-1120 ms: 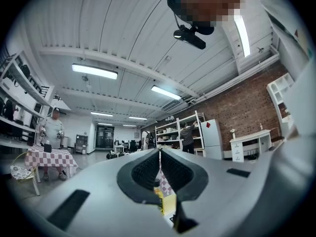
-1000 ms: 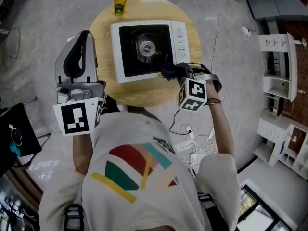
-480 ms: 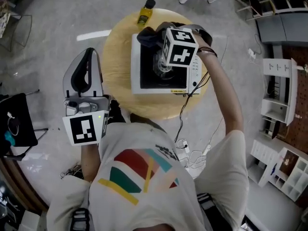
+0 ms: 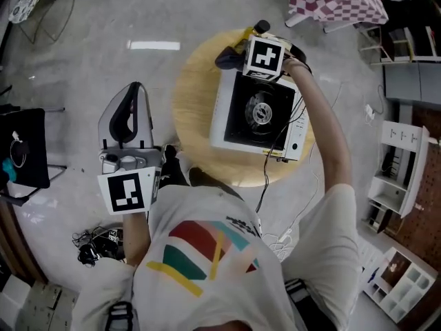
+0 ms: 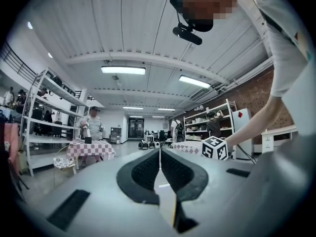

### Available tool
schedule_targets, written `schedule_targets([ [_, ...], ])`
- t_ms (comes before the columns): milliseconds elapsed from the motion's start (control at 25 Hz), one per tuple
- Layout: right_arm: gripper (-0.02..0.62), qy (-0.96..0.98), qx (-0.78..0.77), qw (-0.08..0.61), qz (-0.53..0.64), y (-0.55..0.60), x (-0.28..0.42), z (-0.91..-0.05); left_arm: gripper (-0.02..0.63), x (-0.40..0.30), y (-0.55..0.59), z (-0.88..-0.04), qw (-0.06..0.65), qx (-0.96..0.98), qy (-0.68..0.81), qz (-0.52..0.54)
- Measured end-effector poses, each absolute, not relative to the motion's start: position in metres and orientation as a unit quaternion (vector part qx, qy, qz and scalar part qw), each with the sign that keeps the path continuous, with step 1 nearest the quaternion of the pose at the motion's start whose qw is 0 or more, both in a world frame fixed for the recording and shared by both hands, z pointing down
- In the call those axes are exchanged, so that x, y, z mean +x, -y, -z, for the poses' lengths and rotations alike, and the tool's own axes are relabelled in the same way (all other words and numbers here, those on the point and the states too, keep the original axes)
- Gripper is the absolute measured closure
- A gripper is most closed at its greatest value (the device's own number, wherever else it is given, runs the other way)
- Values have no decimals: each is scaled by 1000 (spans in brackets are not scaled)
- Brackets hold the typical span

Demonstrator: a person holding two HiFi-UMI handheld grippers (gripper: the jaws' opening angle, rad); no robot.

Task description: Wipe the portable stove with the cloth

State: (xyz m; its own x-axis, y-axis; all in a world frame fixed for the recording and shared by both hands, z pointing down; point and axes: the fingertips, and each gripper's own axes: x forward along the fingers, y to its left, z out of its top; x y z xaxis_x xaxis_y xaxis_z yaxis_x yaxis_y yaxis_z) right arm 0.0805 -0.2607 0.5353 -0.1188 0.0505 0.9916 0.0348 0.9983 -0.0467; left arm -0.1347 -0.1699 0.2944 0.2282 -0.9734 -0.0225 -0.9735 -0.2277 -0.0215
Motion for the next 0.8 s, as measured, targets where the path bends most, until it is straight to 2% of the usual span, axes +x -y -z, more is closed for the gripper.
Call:
schedule_targets([
  [360,563,745,-50,665,-28,256,79,-545,597,-141,172,-304,7,-779,-627,2],
  [800,563,723,-10,688,-68,249,166,-549,597,-118,177,-304,9,-791,-612,10],
])
